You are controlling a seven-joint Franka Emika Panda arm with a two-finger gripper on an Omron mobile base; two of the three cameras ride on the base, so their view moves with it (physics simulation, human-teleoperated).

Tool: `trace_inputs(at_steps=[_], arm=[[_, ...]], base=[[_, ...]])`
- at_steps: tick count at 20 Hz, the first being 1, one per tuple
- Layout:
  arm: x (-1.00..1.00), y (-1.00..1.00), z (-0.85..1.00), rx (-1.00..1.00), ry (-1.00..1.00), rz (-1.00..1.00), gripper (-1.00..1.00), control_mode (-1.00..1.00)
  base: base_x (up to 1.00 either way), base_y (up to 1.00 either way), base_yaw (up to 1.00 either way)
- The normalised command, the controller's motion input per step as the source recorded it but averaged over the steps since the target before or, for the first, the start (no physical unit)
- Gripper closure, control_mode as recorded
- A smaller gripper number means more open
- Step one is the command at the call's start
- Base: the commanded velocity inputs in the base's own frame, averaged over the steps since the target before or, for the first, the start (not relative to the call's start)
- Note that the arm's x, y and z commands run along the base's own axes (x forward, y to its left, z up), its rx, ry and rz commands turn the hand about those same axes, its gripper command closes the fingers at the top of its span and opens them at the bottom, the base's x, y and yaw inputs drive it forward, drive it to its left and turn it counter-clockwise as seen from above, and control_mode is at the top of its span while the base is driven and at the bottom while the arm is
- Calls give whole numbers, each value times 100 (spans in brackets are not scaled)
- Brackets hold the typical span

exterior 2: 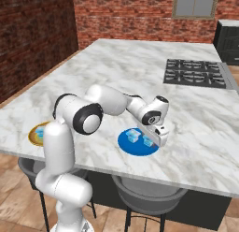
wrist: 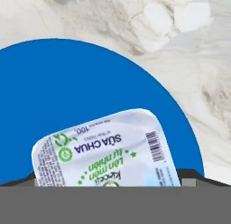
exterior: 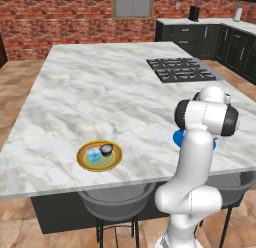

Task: Place two yogurt containers on each plate.

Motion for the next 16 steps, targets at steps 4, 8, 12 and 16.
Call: trace_inputs(at_steps=[4,8,12,16], arm=[[-21,0,11,0,0,0,-100,-100],[-18,2,12,0,0,0,-100,-100],[-13,9,10,0,0,0,-100,-100],[-9,15,7,0,0,0,-100,-100]], base=[[0,0,0],[0,0,0],[0,0,0],[0,0,0]])
